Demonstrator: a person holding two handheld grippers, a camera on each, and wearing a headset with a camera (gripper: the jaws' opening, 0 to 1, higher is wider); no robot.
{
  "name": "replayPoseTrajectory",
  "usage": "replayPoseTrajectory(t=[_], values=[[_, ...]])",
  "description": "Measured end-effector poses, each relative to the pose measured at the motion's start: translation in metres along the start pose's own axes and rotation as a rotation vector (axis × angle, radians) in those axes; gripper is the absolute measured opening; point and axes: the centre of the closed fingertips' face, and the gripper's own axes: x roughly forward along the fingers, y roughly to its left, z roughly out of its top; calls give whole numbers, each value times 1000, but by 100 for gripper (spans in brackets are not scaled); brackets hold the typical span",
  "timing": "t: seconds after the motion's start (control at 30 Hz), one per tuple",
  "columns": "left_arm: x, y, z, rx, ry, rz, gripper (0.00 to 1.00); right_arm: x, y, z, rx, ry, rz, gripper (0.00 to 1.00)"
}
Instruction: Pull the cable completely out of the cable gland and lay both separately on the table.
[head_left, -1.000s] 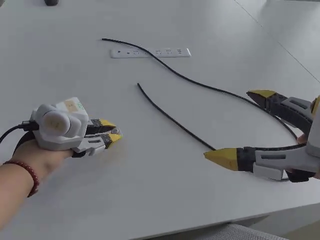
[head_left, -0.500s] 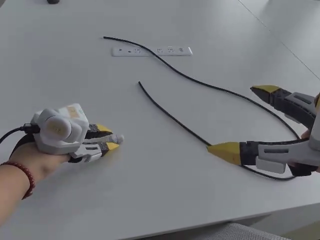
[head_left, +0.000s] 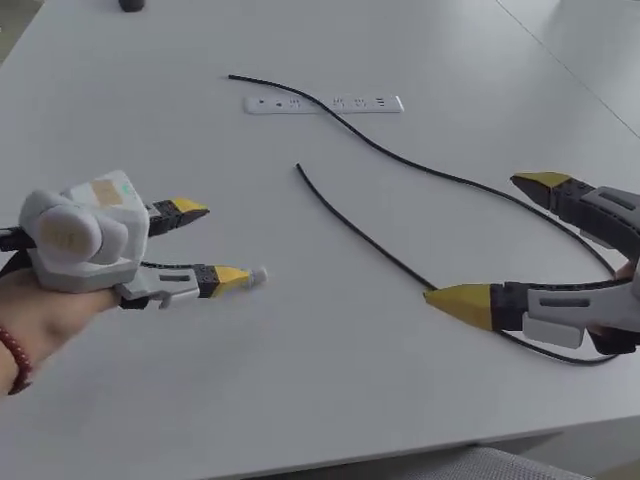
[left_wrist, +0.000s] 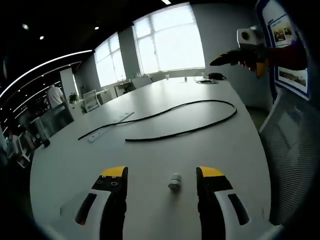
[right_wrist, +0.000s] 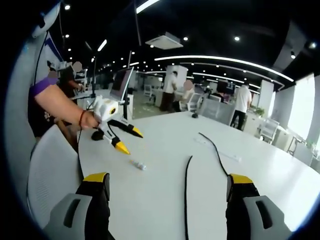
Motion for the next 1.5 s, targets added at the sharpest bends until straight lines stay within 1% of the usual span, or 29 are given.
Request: replayPoseTrajectory(t=[0.03,0.07,0.1,0.13,0.23,0.27,0.3,0.33,0.37,0.4,0.43,0.47,0.5,0.53,0.57,0.6,0.7,0.73,0.77,0.8,0.87,0.93,0.97,1.03,1.13,1.2,1.23,1.3,1.5], values=[[-9,0,6,-18,-14,8,60,1,2,0,11,-3,7,98],[-18,0,15,-26,-41,25,65,1,3,0,11,-9,7,98],[-25,-2,22,-21,-71,29,67,1,4,0,15,-14,12,99],[-37,-5,28,-37,-85,35,68,1,5,1,18,-18,13,99],[-65,-12,42,-55,-140,60,77,1,8,2,25,-34,22,99],[-75,-15,46,-81,-161,65,80,0,9,3,26,-40,25,99],[-87,-16,49,-108,-180,90,85,-1,10,2,30,-38,26,99],[-96,-17,49,-120,-191,107,88,-2,10,1,30,-37,25,99],[-108,-22,47,-134,-193,116,91,-3,11,1,31,-41,25,99],[-117,-23,45,-160,-198,135,93,-5,12,1,40,-46,29,99],[-125,-24,42,-179,-200,153,93,-6,13,2,43,-55,26,99],[-135,-28,37,-195,-189,172,93,-7,13,2,43,-56,23,99],[-139,-27,36,-206,-190,186,94,-8,13,2,49,-58,23,99],[-152,-29,34,-223,-207,229,95,-10,14,2,52,-61,22,99],[-159,-30,34,-242,-224,247,96,-11,15,4,50,-71,19,99],[-165,-35,34,-262,-236,257,96,-12,17,5,48,-79,22,99],[-172,-42,29,-245,-221,286,96,-13,20,3,54,-78,23,99],[-172,-42,27,-249,-217,294,96,-13,20,2,54,-74,21,99],[-174,-39,26,-249,-226,317,95,-14,21,2,46,-78,20,99],[-173,-37,24,-263,-231,324,95,-14,21,0,55,-76,24,99],[-167,-36,16,-276,-204,326,95,-14,20,-2,63,-79,18,99],[-162,-38,16,-263,-205,314,94,-14,21,-4,56,-75,22,99],[-160,-38,16,-260,-197,315,95,-13,21,-5,47,-73,19,99],[-154,-40,16,-244,-189,294,95,-14,19,-9,62,-67,20,98],[-147,-39,15,-245,-181,282,94,-16,16,-14,66,-58,11,98],[-144,-38,17,-224,-184,280,94,-19,15,-17,65,-57,10,98],[-142,-38,18,-233,-189,275,94,-19,15,-18,71,-55,10,98],[-137,-39,18,-231,-181,269,94,-21,14,-21,69,-49,7,98],[-135,-42,19,-224,-184,261,94,-24,11,-27,69,-32,-3,98]])
